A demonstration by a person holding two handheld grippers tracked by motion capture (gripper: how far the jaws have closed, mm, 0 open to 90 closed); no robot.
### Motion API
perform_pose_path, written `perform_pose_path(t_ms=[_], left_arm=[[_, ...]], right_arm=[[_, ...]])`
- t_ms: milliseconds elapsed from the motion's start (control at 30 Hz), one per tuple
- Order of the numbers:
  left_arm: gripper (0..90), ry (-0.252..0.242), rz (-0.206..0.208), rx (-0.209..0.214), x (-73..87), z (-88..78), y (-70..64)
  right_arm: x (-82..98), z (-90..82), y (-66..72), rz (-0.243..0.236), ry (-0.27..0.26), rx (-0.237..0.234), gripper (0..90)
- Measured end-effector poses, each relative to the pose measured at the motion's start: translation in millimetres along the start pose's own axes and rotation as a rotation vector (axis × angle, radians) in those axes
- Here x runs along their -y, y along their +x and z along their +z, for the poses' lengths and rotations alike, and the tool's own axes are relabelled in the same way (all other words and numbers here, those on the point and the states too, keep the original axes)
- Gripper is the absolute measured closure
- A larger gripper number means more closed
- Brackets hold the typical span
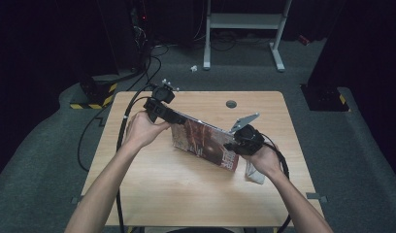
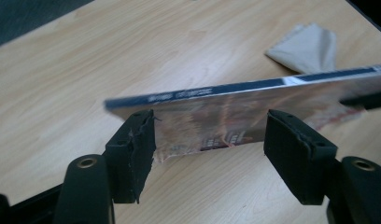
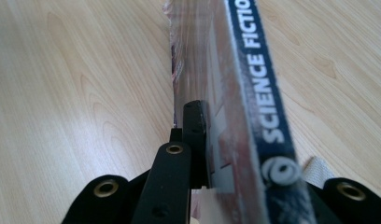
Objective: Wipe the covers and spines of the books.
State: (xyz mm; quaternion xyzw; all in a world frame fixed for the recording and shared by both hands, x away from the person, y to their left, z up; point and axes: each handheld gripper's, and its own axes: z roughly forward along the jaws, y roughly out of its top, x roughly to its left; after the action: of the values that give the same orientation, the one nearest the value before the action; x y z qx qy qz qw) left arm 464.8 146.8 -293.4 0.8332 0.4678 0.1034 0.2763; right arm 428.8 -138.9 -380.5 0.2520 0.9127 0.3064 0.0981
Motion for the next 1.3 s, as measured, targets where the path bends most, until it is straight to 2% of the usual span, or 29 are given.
perform_pose_path(t_ms=[67,133,167,200,267,367,500,733,933,1000,1100,1300], left_arm=[[34.4,-0.003,-0.084,-0.008,-1.5,2.1,7.7],[34.4,-0.007,-0.153,0.01,-2.3,5.1,14.0],[34.1,-0.008,-0.176,0.014,-2.8,6.6,15.7],[34.1,-0.008,-0.201,0.014,-3.9,8.8,17.7],[34.2,-0.013,-0.237,0.016,-6.4,11.6,19.1],[33.8,-0.025,-0.296,0.043,-12.4,16.7,19.4],[32.9,-0.006,-0.385,0.057,-20.9,27.5,18.6],[30.7,0.004,-0.439,0.039,-29.4,41.1,11.4],[29.9,0.02,-0.459,0.011,-33.7,48.5,5.7],[29.8,0.031,-0.457,0.002,-34.8,51.4,4.4],[29.7,0.053,-0.461,-0.035,-37.2,57.4,0.2],[31.4,0.107,-0.424,-0.107,-38.2,69.7,-3.6]], right_arm=[[-1.0,0.6,1.2,0.021,0.008,0.018,83.8],[-2.2,1.0,2.5,0.056,0.015,0.036,83.9],[-3.6,0.9,4.0,0.087,0.019,0.06,83.8],[-3.6,0.9,4.0,0.087,0.019,0.06,83.8],[-4.9,1.0,5.9,0.117,0.017,0.081,83.8],[-5.8,1.9,9.2,0.154,0.01,0.107,83.9],[-6.8,4.8,16.3,0.182,-0.003,0.131,83.8],[-13.0,11.7,31.0,0.153,0.006,0.183,83.8],[-14.6,10.0,34.9,0.162,-0.011,0.183,83.9],[-15.5,9.2,36.4,0.152,-0.018,0.184,83.8],[-17.5,8.2,40.1,0.152,-0.03,0.181,83.8],[-19.7,6.6,45.5,0.127,-0.041,0.182,83.8]])
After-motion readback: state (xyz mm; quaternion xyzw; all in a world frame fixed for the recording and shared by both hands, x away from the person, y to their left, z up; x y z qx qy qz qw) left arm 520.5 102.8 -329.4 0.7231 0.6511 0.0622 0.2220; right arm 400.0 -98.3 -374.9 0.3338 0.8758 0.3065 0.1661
